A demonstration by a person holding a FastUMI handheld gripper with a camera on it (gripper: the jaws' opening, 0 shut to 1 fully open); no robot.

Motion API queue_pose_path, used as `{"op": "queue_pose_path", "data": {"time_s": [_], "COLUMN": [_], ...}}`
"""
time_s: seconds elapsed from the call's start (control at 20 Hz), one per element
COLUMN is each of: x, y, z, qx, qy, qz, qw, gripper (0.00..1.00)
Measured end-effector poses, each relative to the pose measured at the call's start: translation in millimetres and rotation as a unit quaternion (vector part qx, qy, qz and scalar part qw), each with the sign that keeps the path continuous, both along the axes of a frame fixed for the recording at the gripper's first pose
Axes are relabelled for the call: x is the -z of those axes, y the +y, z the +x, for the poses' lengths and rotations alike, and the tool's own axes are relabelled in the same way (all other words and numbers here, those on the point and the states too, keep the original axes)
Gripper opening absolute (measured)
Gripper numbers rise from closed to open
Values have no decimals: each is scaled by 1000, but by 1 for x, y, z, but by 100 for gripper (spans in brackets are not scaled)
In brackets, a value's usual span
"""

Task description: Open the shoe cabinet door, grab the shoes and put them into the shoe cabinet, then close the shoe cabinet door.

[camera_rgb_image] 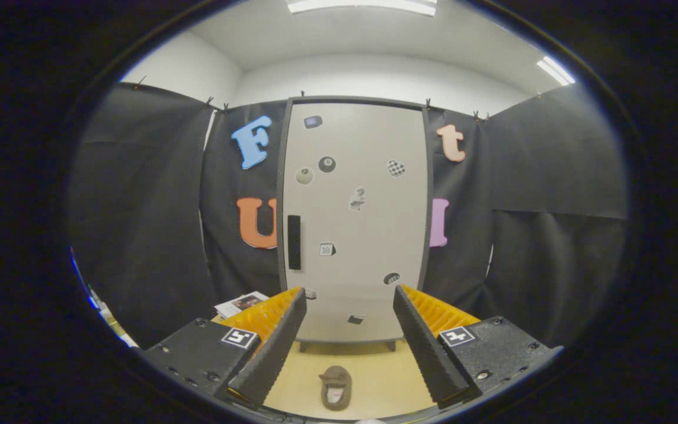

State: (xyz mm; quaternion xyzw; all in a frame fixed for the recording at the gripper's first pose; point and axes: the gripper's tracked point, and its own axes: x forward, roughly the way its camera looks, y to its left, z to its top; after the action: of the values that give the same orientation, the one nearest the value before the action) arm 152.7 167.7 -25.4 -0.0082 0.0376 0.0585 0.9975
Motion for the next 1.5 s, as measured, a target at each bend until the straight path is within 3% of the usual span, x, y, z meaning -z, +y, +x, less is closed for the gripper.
{"op": "queue_pose_path", "data": {"time_s": [0.5, 0.85, 0.95, 1.1, 1.5], "x": [-14, -3, 0, 2, 4], "y": [91, 121, 127, 130, 127], "z": [167, 231, 234, 242, 242], "qx": [-54, -73, -78, -66, -65], "qy": [-13, -5, -5, -5, 0], "qz": [-8, 0, 0, -4, -13], "qw": [998, 997, 997, 998, 998], "gripper": [97, 91, 83, 51, 36]}}
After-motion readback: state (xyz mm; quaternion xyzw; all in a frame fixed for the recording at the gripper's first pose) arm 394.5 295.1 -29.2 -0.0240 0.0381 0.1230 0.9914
